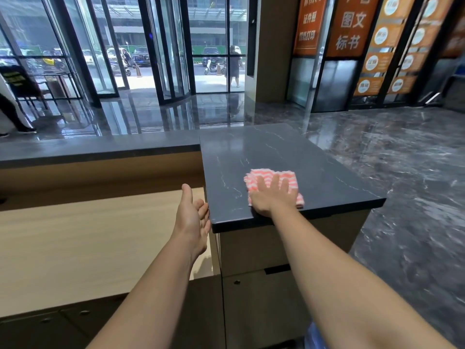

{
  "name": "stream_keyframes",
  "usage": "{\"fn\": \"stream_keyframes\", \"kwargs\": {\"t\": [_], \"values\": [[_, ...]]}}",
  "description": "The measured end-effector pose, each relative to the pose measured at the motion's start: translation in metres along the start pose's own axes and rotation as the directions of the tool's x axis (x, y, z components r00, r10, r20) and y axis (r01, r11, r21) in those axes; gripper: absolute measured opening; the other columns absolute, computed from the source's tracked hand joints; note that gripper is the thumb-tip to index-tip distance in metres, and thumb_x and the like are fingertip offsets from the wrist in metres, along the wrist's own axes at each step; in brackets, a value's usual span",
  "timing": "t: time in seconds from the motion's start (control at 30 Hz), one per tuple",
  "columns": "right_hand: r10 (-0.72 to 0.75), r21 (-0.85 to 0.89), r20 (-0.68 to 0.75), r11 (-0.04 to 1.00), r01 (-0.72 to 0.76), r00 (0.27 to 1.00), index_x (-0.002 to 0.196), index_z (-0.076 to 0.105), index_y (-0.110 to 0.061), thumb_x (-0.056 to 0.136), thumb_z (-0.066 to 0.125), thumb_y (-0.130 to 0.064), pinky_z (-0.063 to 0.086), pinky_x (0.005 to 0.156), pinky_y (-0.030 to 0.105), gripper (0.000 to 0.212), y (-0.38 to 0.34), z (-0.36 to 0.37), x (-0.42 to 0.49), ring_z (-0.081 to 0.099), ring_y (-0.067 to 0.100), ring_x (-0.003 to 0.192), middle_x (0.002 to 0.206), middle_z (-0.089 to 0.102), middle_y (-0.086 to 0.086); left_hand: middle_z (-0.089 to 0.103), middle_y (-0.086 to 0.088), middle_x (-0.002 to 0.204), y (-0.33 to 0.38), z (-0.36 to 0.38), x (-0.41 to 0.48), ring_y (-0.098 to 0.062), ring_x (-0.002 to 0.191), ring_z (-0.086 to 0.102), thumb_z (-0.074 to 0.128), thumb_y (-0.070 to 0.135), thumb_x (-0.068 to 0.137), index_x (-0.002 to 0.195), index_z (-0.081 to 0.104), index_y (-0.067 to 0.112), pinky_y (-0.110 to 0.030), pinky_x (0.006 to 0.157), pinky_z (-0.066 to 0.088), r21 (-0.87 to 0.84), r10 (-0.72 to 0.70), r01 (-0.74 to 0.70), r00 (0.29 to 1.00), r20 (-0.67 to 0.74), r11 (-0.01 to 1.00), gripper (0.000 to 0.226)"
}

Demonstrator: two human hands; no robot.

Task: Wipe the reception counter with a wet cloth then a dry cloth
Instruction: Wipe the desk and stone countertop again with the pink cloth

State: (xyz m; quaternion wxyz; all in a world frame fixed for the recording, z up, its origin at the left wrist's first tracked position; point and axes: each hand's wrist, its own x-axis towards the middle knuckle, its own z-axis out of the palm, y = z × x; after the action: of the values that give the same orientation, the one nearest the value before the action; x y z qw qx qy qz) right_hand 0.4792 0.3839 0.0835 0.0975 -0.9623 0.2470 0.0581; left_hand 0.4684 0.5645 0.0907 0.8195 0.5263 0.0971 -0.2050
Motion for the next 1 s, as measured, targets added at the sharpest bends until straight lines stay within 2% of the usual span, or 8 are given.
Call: {"fn": "stream_keyframes", "kwargs": {"t": [0.2,0.37,0.47,0.57,0.63,0.7,0.83,1.0], "values": [[-0.245,-0.025,0.008,0.969,0.245,0.969,0.155,-0.006,-0.029,0.102,0.022,-0.045,-0.009,0.115,0.057,0.062,-0.077,0.024,-0.04,-0.017,0.039,0.146,0.16,-0.019,0.013,0.046,-0.013,0.145,-0.001,-0.003,-0.002,-0.028,0.133,0.045,0.024,0.068,0.093,0.146,0.034,0.005,-0.041,0.113,0.034,-0.003,0.001,-0.001,0.999,0.043,1.0,0.083],[-0.355,-0.031,0.013,0.934,0.355,0.935,0.155,-0.005,-0.034,0.104,0.014,-0.048,-0.009,0.116,0.053,0.056,-0.068,0.026,-0.048,-0.016,0.032,0.148,0.162,-0.017,0.006,0.05,-0.013,0.142,0.001,0.003,-0.005,-0.029,0.127,0.05,0.025,0.069,0.092,0.144,0.04,0.006,-0.04,0.107,0.04,-0.03,-0.018,0.017,0.999,-0.041,0.999,0.083],[-0.327,-0.061,-0.024,0.944,0.325,0.945,0.154,-0.002,-0.036,0.104,0.016,-0.045,-0.005,0.117,0.051,0.054,-0.033,0.019,-0.044,-0.013,0.029,0.149,0.163,-0.014,0.004,0.043,-0.01,0.146,0.004,0.02,-0.013,-0.029,0.132,0.044,0.024,0.063,0.097,0.148,0.029,0.004,-0.036,0.099,0.043,0.043,0.001,0.003,0.995,-0.096,0.999,0.078],[-0.231,-0.07,-0.03,0.971,0.229,0.972,0.155,0.001,-0.036,0.104,0.02,-0.043,-0.003,0.118,0.049,0.055,0.012,0.007,-0.038,-0.01,0.028,0.15,0.163,-0.013,0.004,0.053,-0.005,0.116,0.0,0.037,-0.022,-0.025,0.1,0.059,0.023,0.058,0.099,0.14,0.042,0.011,-0.026,0.064,0.044,0.142,0.057,-0.038,0.99,-0.13,0.989,0.065],[-0.158,-0.044,-0.037,0.987,0.157,0.987,0.155,0.002,-0.036,0.104,0.02,-0.044,-0.001,0.118,0.047,0.055,0.038,0.001,-0.03,-0.008,0.025,0.15,0.163,-0.011,0.002,0.056,-0.001,0.104,-0.005,0.042,-0.021,-0.016,0.084,0.058,0.024,0.06,0.098,0.105,0.052,0.022,-0.028,0.07,0.043,0.208,0.087,-0.051,0.982,-0.17,0.977,0.048],[-0.094,-0.017,-0.036,0.995,0.094,0.995,0.155,0.002,-0.038,0.103,0.018,-0.046,-0.001,0.118,0.046,0.055,0.059,-0.004,-0.022,-0.007,0.023,0.15,0.163,-0.01,-0.001,0.053,0.003,0.097,-0.005,0.042,-0.022,-0.012,0.076,0.055,0.024,0.059,0.098,0.094,0.052,0.019,-0.031,0.076,0.043,0.217,0.1,-0.056,0.976,-0.196,0.975,0.05],[-0.006,0.004,-0.021,1.0,0.006,1.0,0.155,0.001,-0.039,0.103,0.014,-0.046,-0.003,0.118,0.047,0.054,0.076,-0.01,-0.013,-0.009,0.024,0.15,0.163,-0.011,-0.001,0.056,-0.006,0.125,0.001,0.043,-0.031,-0.017,0.092,0.056,0.02,0.055,0.101,0.139,0.043,0.011,-0.026,0.068,0.042,0.219,0.074,-0.043,0.988,-0.135,0.975,0.063],[0.049,0.032,-0.037,0.998,-0.047,0.998,0.155,-0.001,-0.036,0.103,0.014,-0.047,-0.006,0.118,0.051,0.056,0.052,-0.001,-0.022,-0.012,0.029,0.149,0.163,-0.014,0.002,0.046,-0.012,0.144,0.007,0.031,-0.035,-0.025,0.119,0.051,0.025,0.061,0.097,0.146,0.034,0.01,-0.032,0.083,0.043,0.198,0.04,-0.02,0.995,-0.096,0.98,0.071]]}}
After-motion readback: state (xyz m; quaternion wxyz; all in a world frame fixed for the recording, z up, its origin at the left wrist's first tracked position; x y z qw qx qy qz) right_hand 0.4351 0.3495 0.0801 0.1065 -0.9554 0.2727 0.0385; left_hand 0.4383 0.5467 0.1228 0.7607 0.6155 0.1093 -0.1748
